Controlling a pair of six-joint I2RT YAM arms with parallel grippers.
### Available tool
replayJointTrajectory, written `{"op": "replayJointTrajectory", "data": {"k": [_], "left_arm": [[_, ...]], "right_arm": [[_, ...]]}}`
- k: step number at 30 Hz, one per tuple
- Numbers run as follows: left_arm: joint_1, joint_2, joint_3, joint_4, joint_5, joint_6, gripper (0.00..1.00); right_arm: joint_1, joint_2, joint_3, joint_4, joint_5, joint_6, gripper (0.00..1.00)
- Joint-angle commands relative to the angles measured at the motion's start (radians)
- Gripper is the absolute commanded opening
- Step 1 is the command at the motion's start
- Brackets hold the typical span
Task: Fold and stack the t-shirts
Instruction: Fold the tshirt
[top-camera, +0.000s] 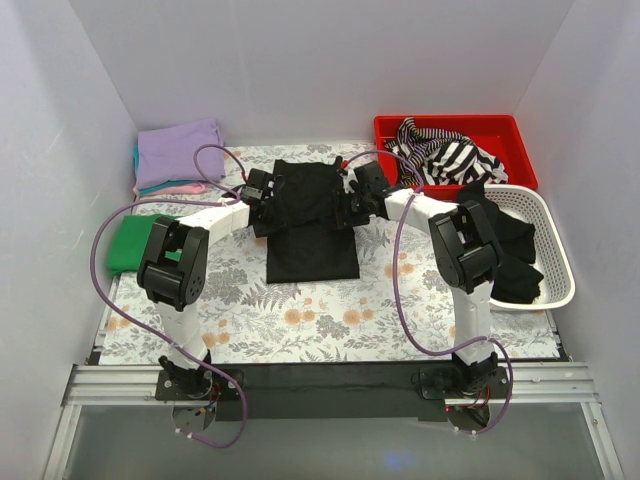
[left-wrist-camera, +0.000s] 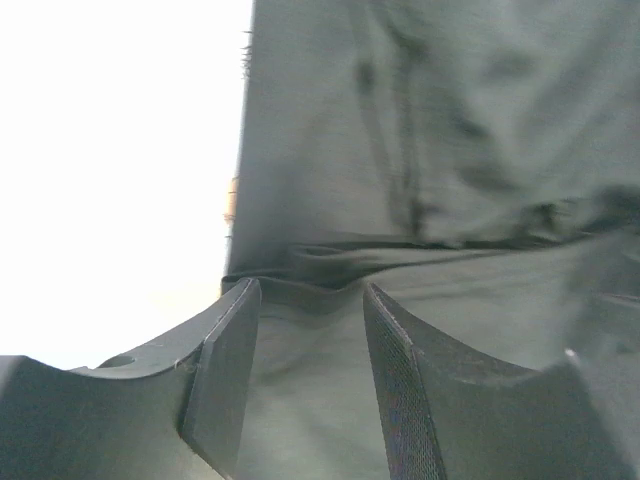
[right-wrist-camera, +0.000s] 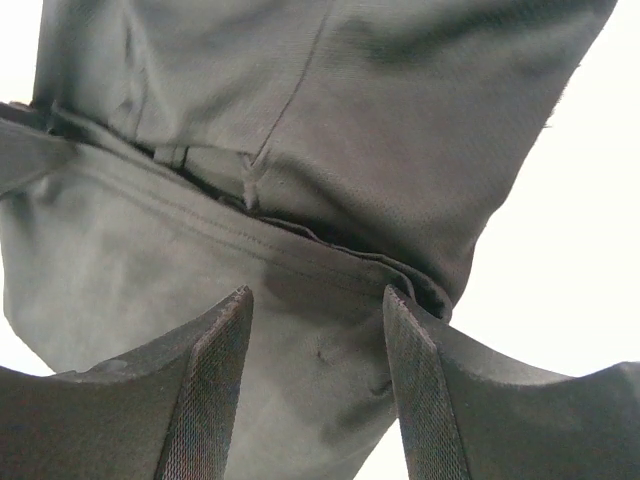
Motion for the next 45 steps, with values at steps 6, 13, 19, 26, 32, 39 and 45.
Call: {"op": "replayJointTrajectory", "data": {"k": [6, 13, 19, 26, 32, 39, 45], "left_arm": [[0.005, -0.041, -0.025, -0.011, -0.139, 0.008, 0.44], [0.005, -0.182, -0.022, -0.024, -0.185, 0.019, 0.44], [0.005, -0.302, -0.124, -0.052, -0.118, -0.052, 0.63], [0.005, -0.451, -0.423, 0.067, 0.088, -0.161, 0.65], [0.005, -0.600, -0.592, 0.164, 0.094, -0.198, 0.69], [0.005, -0.595, -0.620, 0.173, 0.154, -0.195, 0.69], [0.005, -0.589, -0.655, 0.222, 0.209, -0.199, 0.69]], "right_arm": [[-0.018, -0.029, 0.016, 0.017, -0.047, -0.099, 0.61], [-0.019, -0.194, -0.006, 0.043, -0.039, -0.176, 0.64], [-0.031, -0.331, -0.122, 0.006, 0.084, -0.182, 0.68], [-0.085, -0.507, -0.427, 0.006, -0.023, -0.145, 0.69], [-0.097, -0.624, -0.564, 0.026, -0.083, -0.140, 0.71], [-0.110, -0.598, -0.618, 0.058, -0.156, -0.091, 0.72], [-0.120, -0.532, -0.673, 0.141, -0.222, -0.041, 0.72]]}}
